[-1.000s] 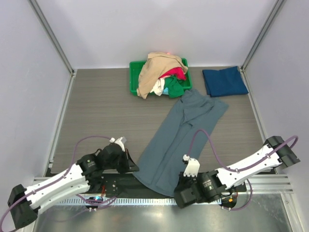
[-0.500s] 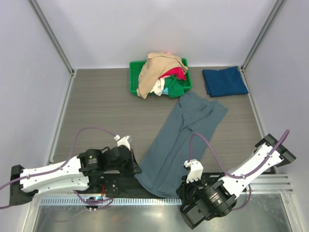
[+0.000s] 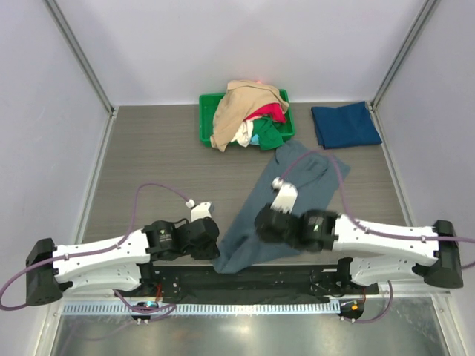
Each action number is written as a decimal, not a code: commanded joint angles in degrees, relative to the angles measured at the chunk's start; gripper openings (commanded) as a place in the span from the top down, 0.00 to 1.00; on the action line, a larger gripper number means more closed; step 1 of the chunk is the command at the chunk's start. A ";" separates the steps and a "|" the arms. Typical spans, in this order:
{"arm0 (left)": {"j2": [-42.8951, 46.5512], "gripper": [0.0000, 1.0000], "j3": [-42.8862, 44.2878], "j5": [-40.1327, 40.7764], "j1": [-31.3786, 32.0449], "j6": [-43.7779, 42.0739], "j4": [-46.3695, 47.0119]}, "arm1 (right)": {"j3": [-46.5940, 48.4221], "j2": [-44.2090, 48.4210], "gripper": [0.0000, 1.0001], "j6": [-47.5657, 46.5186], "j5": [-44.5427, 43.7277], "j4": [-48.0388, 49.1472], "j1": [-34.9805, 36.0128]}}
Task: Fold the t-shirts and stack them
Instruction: Fold the tshirt
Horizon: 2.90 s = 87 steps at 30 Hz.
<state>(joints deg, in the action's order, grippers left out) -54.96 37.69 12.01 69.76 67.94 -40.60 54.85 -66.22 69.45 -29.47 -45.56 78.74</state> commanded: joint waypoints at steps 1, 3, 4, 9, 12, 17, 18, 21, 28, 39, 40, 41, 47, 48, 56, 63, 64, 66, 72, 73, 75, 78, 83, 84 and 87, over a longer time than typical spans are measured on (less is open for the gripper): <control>-1.72 1.00 2.90 2.40 -2.08 -2.72 1.23 | 0.60 6.70 0.99 -12.93 5.74 3.39 -14.96; -2.34 1.00 5.45 2.75 -2.69 -3.87 -1.39 | 3.40 9.59 0.99 -12.85 3.30 -2.93 -17.03; -2.69 1.00 8.16 3.97 -2.70 -5.35 -2.28 | 4.20 10.40 0.99 -11.20 2.24 -5.74 -17.13; -4.80 1.00 13.80 3.56 -8.73 -11.68 -3.01 | -1.56 17.16 0.99 -5.21 1.96 -13.15 -17.13; -9.19 1.00 15.92 -2.50 -16.11 -16.52 -0.11 | -7.19 21.12 0.99 -1.43 3.63 -12.89 -17.13; -17.89 1.00 21.10 -11.28 -21.68 -23.81 5.78 | -12.31 28.06 0.99 2.52 1.10 -12.53 -17.13; -21.38 1.00 23.98 -11.66 -22.20 -25.65 6.93 | -12.31 28.24 0.99 2.53 0.39 -12.53 -17.13; -27.02 1.00 29.61 -14.46 -22.82 -28.73 6.33 | -11.00 26.32 0.99 2.36 -2.77 -12.80 -17.04; -42.49 1.00 45.69 -17.89 -23.88 -32.87 4.30 | -6.69 18.93 0.99 0.87 -9.37 -13.33 -19.75; -58.05 1.00 60.90 -20.18 -27.21 -35.95 -0.09 | -6.15 14.80 0.99 -15.39 -1.91 -2.44 -35.92; -58.94 1.00 61.88 -20.18 -27.39 -36.12 -0.62 | -6.42 14.54 0.99 -15.83 -1.29 -1.82 -36.46; -60.08 1.00 62.76 -20.27 -27.83 -36.30 -1.40 | -6.60 14.01 0.99 -16.19 -0.85 -1.38 -37.07; -64.74 1.00 66.63 -21.76 -28.62 -37.18 -2.03 | -9.58 13.04 0.99 -17.42 1.61 1.00 -41.91; -65.18 1.00 66.89 -21.77 -28.71 -37.27 -2.11 | -10.72 12.69 0.99 -17.85 2.92 2.04 -42.78; -70.97 1.00 72.68 -22.82 -29.15 -38.32 -4.13 | -14.59 9.53 0.99 -19.88 8.28 6.62 -51.13; -80.63 0.90 87.94 -22.73 -29.85 -39.55 -12.03 | -16.71 3.12 0.95 -21.19 12.33 11.63 -58.95; -82.05 0.85 90.43 -22.65 -29.94 -39.81 -13.53 | -16.53 2.07 0.74 -21.29 12.94 11.81 -60.27; -85.64 0.69 99.19 -22.56 -30.12 -40.26 -18.01 | -16.09 0.22 0.37 -21.46 15.05 12.16 -64.30; -82.43 0.34 103.39 -23.26 -31.44 -39.03 -19.44 | -10.75 0.56 0.02 -23.04 16.47 12.08 -70.39; -78.76 0.31 99.37 -22.13 -31.44 -39.11 -18.82 | -9.68 0.74 0.00 -23.31 16.38 11.47 -70.30; -75.31 0.27 94.34 -21.07 -31.44 -39.29 -17.59 | -7.49 1.35 0.00 -23.48 16.64 9.36 -70.30; -67.23 0.27 82.40 -18.43 -31.44 -39.38 -15.92 | -8.52 4.59 0.00 -23.40 17.17 8.47 -70.30; -53.78 0.27 58.41 -16.23 -31.44 -36.49 -5.40 | -9.15 8.99 0.00 -24.88 21.98 9.08 -70.30; -50.63 0.27 52.02 -16.40 -31.44 -36.04 -3.98 | -10.02 9.09 0.03 -25.15 24.00 9.96 -70.30; -46.13 0.28 42.33 -18.24 -31.44 -33.68 1.74 | -11.86 7.86 0.13 -25.24 31.29 13.30 -69.95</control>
<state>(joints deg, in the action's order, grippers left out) -105.14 87.57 -5.61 38.46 31.46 -48.27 44.58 -57.63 45.67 -6.44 -35.51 8.45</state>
